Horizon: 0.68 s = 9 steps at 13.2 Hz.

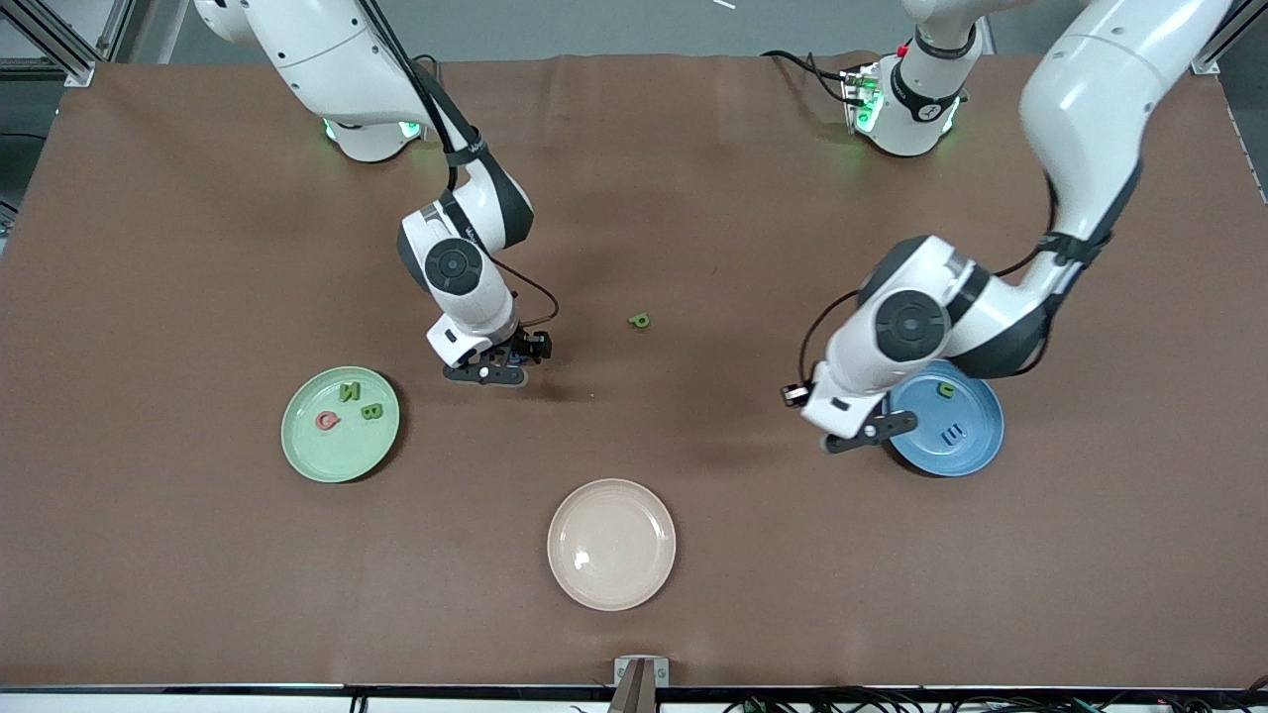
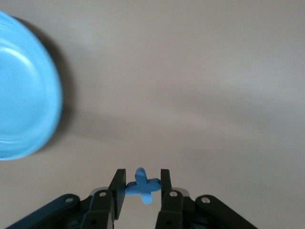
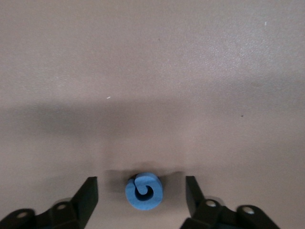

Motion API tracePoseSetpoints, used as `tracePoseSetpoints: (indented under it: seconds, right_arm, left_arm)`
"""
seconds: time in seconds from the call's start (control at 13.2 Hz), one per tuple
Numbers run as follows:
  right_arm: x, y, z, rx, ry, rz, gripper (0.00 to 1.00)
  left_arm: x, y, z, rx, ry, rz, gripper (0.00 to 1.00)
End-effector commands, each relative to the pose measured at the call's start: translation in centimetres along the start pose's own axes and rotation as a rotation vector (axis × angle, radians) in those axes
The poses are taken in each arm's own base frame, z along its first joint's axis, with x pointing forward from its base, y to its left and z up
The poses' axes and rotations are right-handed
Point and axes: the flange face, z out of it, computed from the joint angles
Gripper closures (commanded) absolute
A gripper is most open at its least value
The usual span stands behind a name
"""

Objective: Sort upper and lower case letters into plates
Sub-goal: 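Place the cross with the left gripper while the right gripper grasps the G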

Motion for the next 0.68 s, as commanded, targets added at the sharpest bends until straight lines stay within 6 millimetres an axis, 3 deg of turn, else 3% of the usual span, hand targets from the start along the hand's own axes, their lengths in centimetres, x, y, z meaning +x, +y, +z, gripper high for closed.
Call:
tracePoseSetpoints:
  seconds: [0.0,0.38,0.46,0.61]
  right_arm:
    - [-0.7,0.2,0.4,-0.004,0.018,-0.008,0.27]
    - [-1.4,-0.1,0.7,-0.01,0.007,-0.018,0.36]
    - [-1.7,0.1,0.8,-0.014,0.003,-0.018,0.36]
    - [-1.8,0.3,1.0,-0.018,-0.001,-0.016,0.44]
  left_arm:
    - [-0.2,-6.0,0.6,0.052,0.009,0.041,0.88]
    - [2.4,-15.7,4.2,0.076,0.045,0.135,0.88]
    - [2.7,-17.1,4.9,0.073,0.055,0.151,0.88]
    - [3.0,-17.9,6.5,0.071,0.048,0.178,0.88]
